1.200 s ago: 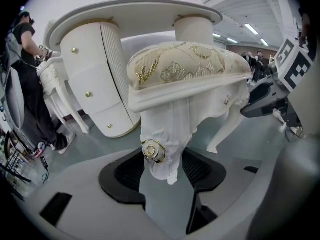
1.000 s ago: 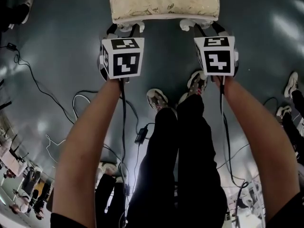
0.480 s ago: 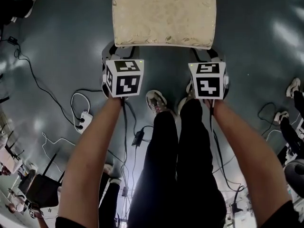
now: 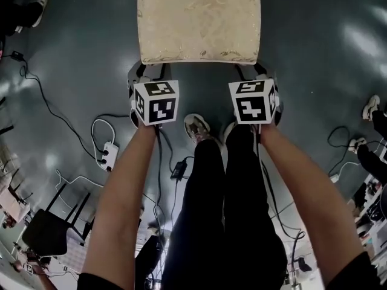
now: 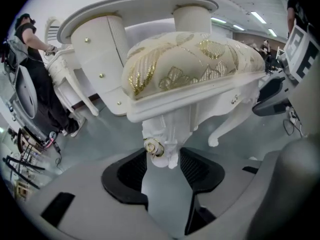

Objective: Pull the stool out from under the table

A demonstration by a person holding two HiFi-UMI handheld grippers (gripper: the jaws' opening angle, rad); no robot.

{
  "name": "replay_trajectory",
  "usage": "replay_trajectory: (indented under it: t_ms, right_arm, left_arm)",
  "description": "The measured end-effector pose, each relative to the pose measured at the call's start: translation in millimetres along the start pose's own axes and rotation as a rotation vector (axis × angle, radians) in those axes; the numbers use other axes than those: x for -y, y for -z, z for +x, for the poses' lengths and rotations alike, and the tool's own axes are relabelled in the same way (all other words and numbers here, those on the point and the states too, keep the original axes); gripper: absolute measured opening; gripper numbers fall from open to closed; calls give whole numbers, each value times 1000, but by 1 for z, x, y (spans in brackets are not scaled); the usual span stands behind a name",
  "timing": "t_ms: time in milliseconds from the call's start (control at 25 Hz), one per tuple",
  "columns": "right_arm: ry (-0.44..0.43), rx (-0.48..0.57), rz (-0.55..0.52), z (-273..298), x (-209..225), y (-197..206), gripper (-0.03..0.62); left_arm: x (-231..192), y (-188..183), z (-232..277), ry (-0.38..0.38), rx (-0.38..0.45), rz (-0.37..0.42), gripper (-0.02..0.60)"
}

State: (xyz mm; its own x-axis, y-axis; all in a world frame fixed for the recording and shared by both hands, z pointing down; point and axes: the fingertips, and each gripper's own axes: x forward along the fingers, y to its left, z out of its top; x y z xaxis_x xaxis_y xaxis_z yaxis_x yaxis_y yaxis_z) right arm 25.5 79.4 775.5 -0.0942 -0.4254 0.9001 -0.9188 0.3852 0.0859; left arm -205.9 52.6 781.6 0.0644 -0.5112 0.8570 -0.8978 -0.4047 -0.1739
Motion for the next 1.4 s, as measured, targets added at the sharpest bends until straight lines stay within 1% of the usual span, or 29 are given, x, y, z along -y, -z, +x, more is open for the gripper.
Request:
replay_trajectory:
  t_ms: [40, 120, 160, 240, 320, 440, 560, 640, 720, 760, 840, 920, 1080, 1200, 1280, 1400]
  right_arm:
    - [-7, -1, -4, -4, 0, 1, 192]
    - [-36, 3, -2, -16, -1, 5, 190]
    - [-54, 2, 1, -23, -3, 8, 187]
    - [-81, -2, 6, -41, -4, 12, 178]
    - [-102, 2, 24, -63, -4, 10, 165]
    - [-119, 30, 57, -95, -1, -4, 141]
    - [-133, 69, 81, -130, 3, -22, 116]
    - [-148, 109, 118, -154, 9, -38, 71]
    - [-162, 158, 154, -179, 16, -55, 32]
    - [-173, 182, 163, -192, 19, -63, 21]
    - [-216, 230, 156, -219, 21, -80, 8]
    - [-252, 262, 111, -245, 18, -98, 6]
    - [-281, 304, -4, -296, 10, -136, 6]
    - [-304, 357, -24, -333, 12, -161, 6]
    - [-322, 397, -23, -356, 15, -178, 6]
    - [-312, 464, -58, -388, 24, -208, 6]
  left_arm:
    - [-1, 1, -5, -14, -7, -27, 211]
    - [1, 5, -22, -32, -13, -80, 119]
    - [5, 7, -33, -27, -14, -90, 98]
    - [20, 8, -56, 5, -13, -95, 86]
    - [33, 3, -79, 37, -1, -118, 83]
    - [41, -11, -107, 52, 18, -172, 74]
    - [46, -31, -136, 57, 37, -245, 69]
    - [49, -47, -160, 60, 56, -289, 59]
    - [52, -64, -185, 59, 80, -324, 16]
    - [53, -72, -198, 60, 93, -344, 8]
    - [57, -90, -224, 68, 122, -385, 6]
    - [56, -109, -252, 68, 159, -405, 6]
    - [48, -156, -300, 69, 231, -387, 6]
    - [51, -189, -329, 94, 253, -357, 6]
    - [52, -214, -348, 102, 272, -313, 6]
    - [49, -258, -377, 103, 336, -224, 6]
